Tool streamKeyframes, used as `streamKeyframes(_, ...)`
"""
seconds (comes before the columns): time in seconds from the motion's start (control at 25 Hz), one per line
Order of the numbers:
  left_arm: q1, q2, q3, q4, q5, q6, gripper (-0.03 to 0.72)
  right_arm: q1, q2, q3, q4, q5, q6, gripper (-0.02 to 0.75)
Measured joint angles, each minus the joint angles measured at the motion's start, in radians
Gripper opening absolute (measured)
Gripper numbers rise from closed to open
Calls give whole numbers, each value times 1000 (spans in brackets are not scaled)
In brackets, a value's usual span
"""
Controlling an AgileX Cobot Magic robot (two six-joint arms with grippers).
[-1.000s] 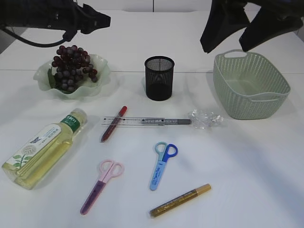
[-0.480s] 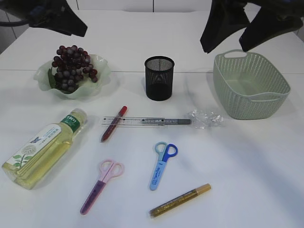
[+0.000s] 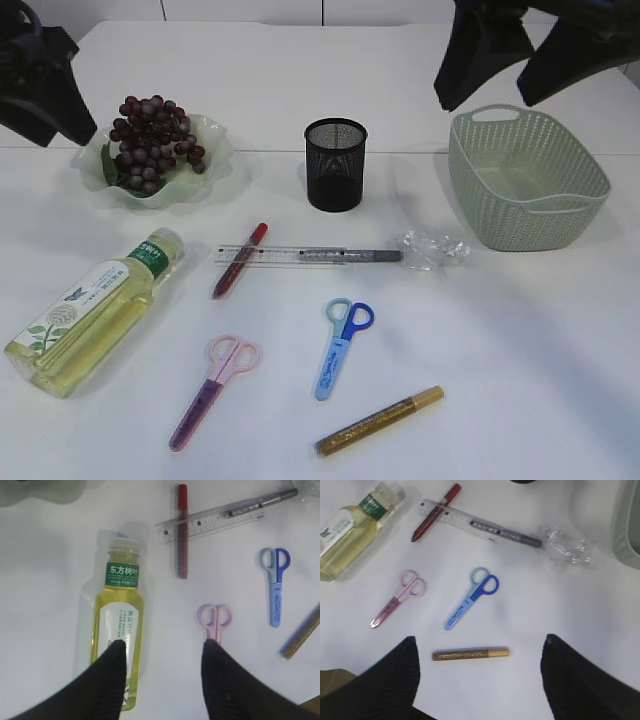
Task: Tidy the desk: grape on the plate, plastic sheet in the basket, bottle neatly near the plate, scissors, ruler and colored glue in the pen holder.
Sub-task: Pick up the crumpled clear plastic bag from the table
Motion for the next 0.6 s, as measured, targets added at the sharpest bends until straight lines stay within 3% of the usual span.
streamKeyframes(0.2,0,-35,0,29,7,-50,361,0,-21,17,-123,-2,90,584)
streamKeyframes(0.36,0,-89,0,31,13,-61,360,0,-100,134,-151,-13,141,584)
streamKeyframes(0.6,0,-213,0,31,18,-76,360,0,-237,369,-193,-242,221,584)
